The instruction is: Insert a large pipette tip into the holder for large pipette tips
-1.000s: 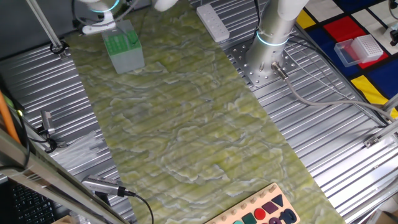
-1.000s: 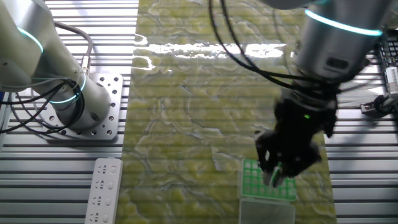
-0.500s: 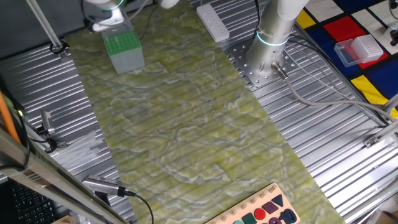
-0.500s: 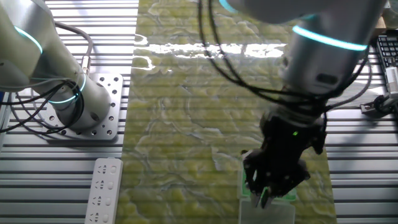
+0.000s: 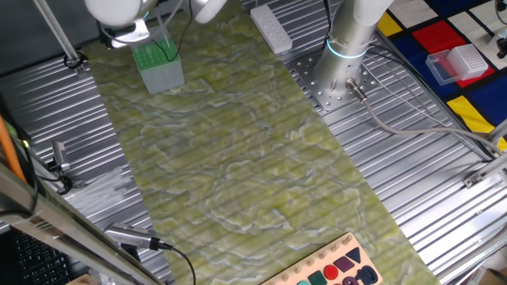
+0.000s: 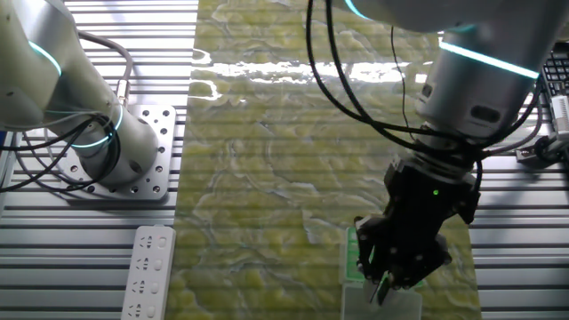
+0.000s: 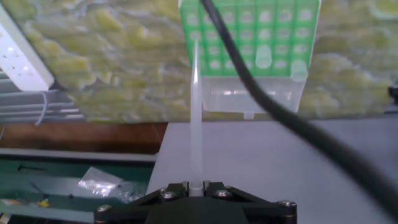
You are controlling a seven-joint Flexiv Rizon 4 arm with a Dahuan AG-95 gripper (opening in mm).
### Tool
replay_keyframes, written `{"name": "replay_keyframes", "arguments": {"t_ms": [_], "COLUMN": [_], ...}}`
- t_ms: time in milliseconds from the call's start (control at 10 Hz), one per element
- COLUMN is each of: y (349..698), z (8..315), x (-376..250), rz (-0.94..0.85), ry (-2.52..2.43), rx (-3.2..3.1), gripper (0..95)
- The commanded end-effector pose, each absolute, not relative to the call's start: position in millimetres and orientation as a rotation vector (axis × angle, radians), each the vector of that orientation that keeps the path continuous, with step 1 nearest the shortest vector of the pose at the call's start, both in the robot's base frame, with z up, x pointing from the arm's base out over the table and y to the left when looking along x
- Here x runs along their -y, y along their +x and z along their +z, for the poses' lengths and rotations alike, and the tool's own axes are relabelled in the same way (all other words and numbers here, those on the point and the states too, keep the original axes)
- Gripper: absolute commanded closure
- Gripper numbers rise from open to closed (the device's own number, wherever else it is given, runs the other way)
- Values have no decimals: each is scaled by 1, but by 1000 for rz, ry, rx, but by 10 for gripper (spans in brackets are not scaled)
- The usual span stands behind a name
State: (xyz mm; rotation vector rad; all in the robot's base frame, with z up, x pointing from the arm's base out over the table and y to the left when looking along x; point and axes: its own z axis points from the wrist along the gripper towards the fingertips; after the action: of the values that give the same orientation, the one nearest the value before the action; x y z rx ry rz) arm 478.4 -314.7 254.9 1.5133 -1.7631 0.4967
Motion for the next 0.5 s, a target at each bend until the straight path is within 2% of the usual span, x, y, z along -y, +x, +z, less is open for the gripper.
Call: {"name": "replay_keyframes", "arguments": {"t_ms": [100,500], "y": [477,473], "z": [256,255], "x": [317,327], "rz": [518,550], "ry": [1481,1453], "rx": [1750,1712], "gripper": [950,950]}}
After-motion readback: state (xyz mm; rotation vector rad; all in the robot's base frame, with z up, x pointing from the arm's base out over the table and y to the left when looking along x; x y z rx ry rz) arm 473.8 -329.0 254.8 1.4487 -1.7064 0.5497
